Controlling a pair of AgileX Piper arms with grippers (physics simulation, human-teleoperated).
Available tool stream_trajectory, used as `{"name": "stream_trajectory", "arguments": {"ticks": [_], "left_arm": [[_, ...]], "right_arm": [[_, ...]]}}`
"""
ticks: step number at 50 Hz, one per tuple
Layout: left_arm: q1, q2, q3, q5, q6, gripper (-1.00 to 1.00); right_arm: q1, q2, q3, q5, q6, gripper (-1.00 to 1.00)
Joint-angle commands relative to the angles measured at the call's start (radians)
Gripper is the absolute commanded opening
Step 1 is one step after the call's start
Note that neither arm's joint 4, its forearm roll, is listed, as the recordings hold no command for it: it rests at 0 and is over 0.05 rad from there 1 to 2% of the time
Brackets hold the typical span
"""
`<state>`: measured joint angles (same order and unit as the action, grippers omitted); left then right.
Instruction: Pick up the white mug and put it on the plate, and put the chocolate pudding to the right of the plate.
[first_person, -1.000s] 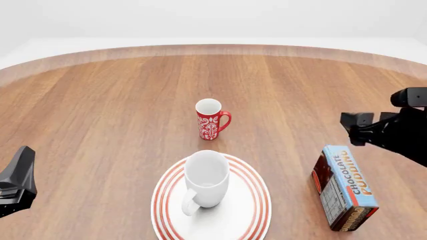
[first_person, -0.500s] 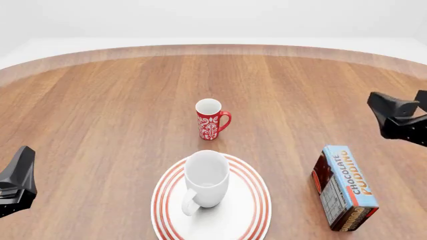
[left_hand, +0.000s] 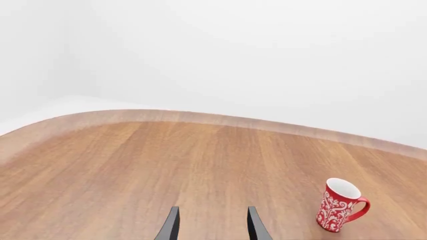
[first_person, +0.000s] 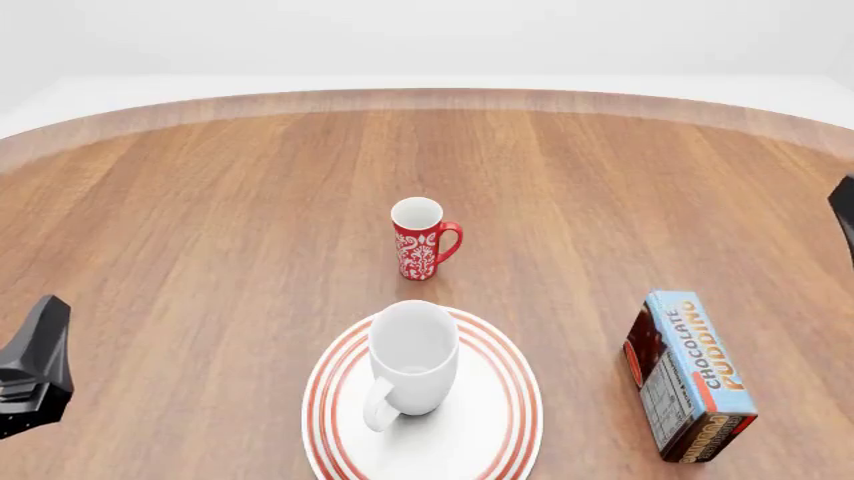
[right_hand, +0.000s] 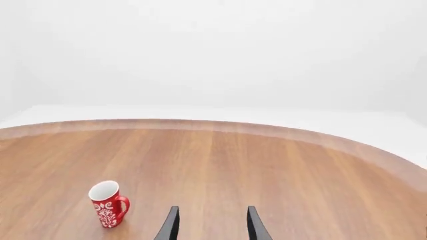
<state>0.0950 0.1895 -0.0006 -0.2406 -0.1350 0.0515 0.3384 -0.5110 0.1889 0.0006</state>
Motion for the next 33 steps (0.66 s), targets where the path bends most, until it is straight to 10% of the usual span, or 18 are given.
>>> {"name": "stream_trajectory", "arguments": {"ticks": [1,33], "left_arm": [[0.001,-0.001,0.0,0.002,0.008,1.0],[0.019,0.046,0.0,-0.045,0.032,1.0]], "right_arm": [[-0.027,-0.14,0.041,-0.007,0.038,1.0],[-0.147,-0.338,0.025,-0.052,0.225,1.0]]}}
